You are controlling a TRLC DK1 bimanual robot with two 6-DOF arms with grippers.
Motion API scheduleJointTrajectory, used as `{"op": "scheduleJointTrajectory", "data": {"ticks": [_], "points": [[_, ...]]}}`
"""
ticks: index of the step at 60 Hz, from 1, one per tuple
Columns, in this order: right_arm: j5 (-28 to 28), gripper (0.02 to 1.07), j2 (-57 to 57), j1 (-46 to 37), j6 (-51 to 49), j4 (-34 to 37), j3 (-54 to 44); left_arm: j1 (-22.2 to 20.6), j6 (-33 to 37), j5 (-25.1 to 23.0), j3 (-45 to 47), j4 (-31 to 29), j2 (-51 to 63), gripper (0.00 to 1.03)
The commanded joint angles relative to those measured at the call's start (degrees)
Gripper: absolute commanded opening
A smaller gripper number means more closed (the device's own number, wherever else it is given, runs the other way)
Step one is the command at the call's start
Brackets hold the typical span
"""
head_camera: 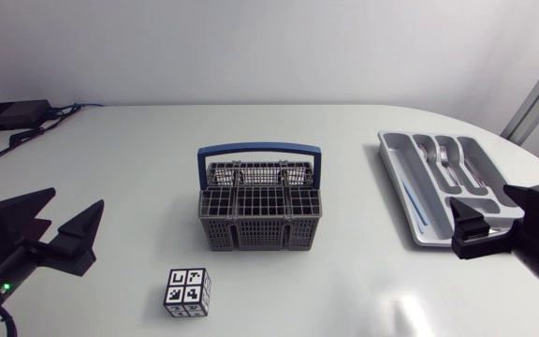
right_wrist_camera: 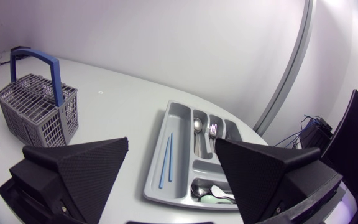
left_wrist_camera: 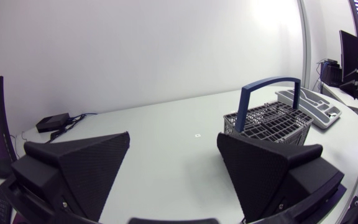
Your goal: Transfer all utensils from the basket to the drawer tray.
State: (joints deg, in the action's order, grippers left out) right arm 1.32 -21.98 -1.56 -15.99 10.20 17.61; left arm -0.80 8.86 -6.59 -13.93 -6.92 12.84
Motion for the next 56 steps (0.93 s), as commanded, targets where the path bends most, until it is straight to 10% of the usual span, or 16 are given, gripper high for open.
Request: {"op": "scheduleJointTrajectory", "data": {"ticks": [1,56], "points": [[-0.24,1.03,2.46,0.24,2.90,-1.55,-2.83,0.47,-2.76,1.14,3.36,1.69,-2.52,0.98],[-1.32,1.03,21.98,1.56,15.99,-10.20,-17.61,0.80,-8.86,6.59,13.93,6.92,-12.84,0.98]]}}
